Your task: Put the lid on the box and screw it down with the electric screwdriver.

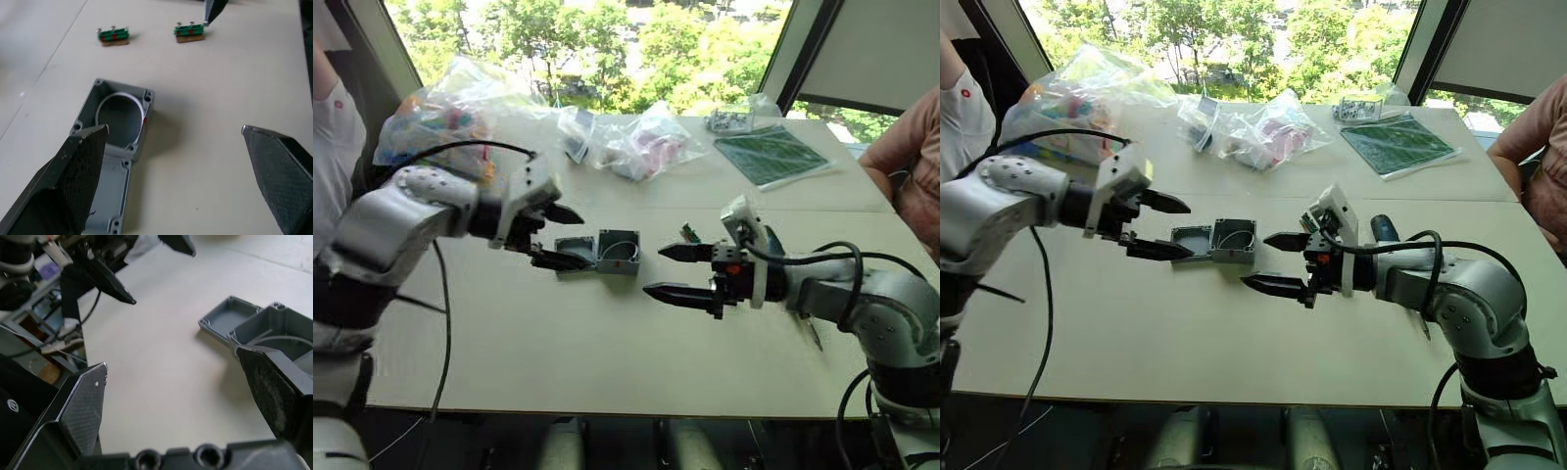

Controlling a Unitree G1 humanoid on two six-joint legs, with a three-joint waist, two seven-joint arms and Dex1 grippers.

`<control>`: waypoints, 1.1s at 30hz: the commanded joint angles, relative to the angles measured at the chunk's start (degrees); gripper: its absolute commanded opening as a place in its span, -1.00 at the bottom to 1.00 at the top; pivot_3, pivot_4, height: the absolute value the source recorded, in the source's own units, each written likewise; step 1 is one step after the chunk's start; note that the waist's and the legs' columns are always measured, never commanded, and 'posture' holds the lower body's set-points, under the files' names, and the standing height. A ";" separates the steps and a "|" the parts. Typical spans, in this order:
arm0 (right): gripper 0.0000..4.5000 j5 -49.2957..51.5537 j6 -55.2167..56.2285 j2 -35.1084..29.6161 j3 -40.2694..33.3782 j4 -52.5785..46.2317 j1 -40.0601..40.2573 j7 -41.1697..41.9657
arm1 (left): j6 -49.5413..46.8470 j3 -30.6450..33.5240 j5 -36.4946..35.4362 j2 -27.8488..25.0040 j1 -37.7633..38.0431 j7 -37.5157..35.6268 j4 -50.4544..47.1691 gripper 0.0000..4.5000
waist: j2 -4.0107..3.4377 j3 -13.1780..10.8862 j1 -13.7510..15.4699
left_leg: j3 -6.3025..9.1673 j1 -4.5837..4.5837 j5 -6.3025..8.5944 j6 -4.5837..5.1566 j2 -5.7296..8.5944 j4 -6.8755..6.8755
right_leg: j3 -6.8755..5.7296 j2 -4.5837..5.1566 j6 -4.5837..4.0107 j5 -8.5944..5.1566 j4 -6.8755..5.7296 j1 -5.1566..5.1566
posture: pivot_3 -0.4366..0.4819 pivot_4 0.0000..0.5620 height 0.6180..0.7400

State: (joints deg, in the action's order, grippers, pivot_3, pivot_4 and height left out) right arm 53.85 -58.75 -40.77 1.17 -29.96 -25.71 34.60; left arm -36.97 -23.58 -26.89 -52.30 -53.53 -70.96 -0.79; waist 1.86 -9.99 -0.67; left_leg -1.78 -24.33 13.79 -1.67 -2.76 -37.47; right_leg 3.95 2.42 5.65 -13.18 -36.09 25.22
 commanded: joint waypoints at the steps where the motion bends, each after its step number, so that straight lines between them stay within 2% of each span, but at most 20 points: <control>1: 1.00 -4.81 3.13 -0.08 1.05 -4.11 3.61 -1.87 | 13.96 -7.99 12.87 6.82 -6.13 -7.85 15.09 1.00 | 0.00 0.00 -0.04 | 0.00 -0.03 0.00 0.00 0.00 -0.07 | 0.03 0.00 0.00 0.01 -0.01 0.00 | -0.05 -0.47 1.00; 5: 1.00 -5.31 2.74 1.51 0.52 -7.60 7.15 -5.19 | 22.67 -10.40 20.04 14.72 -10.66 -10.71 30.84 1.00 | 0.00 -0.01 -0.26 | 0.01 -0.13 0.04 0.07 -0.03 -0.27 | 0.04 -0.01 0.01 0.00 -0.07 0.04 | -0.05 -0.47 1.00; 11: 1.00 -4.35 1.09 2.25 -0.66 -12.76 12.48 -9.34 | 30.15 -9.74 25.40 22.85 -14.13 -13.90 44.22 1.00 | 0.01 -0.01 -0.10 | 0.04 -0.24 0.19 0.34 -0.04 -0.49 | 0.04 0.00 0.03 -0.01 -0.07 0.00 | -0.05 -0.47 1.00; 23: 1.00 -3.74 0.24 4.74 -1.57 -15.70 15.68 -15.29 | 38.93 -7.19 32.10 31.94 -18.59 -14.12 59.01 1.00 | 0.01 -0.01 -0.07 | 0.07 -0.24 0.23 0.41 -0.03 -0.56 | 0.03 0.00 0.04 -0.01 -0.08 -0.04 | -0.05 -0.47 1.00; 24: 1.00 -3.72 0.30 4.81 -1.68 -15.82 15.95 -15.57 | 39.50 -6.97 32.49 32.36 -18.85 -14.07 59.78 0.82 | 0.01 -0.01 -0.05 | 0.08 -0.24 0.23 0.41 -0.03 -0.56 | 0.03 0.00 0.04 -0.01 -0.08 -0.04 | -0.05 -0.47 1.00; 26: 1.00 -3.69 0.39 5.01 -1.94 -16.10 16.48 -16.38 | 40.49 -6.69 33.43 32.85 -19.27 -14.36 61.16 0.59 | 0.01 -0.01 -0.06 | 0.08 -0.24 0.23 0.41 -0.03 -0.56 | 0.03 0.00 0.04 -0.01 -0.08 -0.05 | -0.05 -0.47 1.00; 27: 1.00 -3.62 0.43 5.13 -2.08 -16.24 16.67 -16.73 | 40.98 -6.57 33.90 33.04 -19.43 -14.31 61.74 0.37 | 0.01 -0.01 -0.11 | 0.09 -0.24 0.23 0.41 -0.03 -0.55 | 0.03 0.00 0.04 -0.01 -0.08 -0.06 | -0.05 -0.47 1.00; 33: 1.00 -3.37 0.69 5.58 -2.44 -16.71 17.66 -18.14 | 43.15 -5.31 35.47 33.95 -19.96 -15.36 63.42 -0.65 | 0.01 -0.01 -0.05 | 0.10 -0.24 0.24 0.42 -0.03 -0.56 | 0.02 -0.01 0.05 -0.01 -0.08 -0.06 | -0.05 -0.47 1.00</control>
State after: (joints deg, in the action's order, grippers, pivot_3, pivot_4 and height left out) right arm 49.76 -58.88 -35.41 0.22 -43.92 -8.15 16.85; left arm 4.73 -30.17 8.00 -18.38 -71.81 -85.59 62.87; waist 1.88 -10.01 -0.72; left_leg -1.68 -24.57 14.03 -1.26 -2.79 -38.02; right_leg 3.97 2.41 5.70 -13.18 -36.18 25.15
